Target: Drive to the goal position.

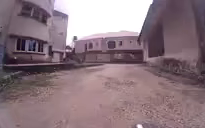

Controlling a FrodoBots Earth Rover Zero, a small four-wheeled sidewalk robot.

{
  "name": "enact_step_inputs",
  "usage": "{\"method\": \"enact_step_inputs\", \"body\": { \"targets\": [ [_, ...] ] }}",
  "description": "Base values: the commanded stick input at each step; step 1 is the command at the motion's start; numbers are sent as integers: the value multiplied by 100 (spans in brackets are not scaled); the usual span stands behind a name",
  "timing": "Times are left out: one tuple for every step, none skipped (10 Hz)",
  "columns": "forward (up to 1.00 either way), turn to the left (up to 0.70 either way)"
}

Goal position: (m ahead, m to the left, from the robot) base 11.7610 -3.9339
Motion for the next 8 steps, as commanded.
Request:
{"method": "enact_step_inputs", "body": {
  "targets": [
    [50, 7],
    [50, 7],
    [50, 7],
    [50, 7],
    [50, 7],
    [50, 7],
    [50, 7],
    [50, 7]
  ]
}}
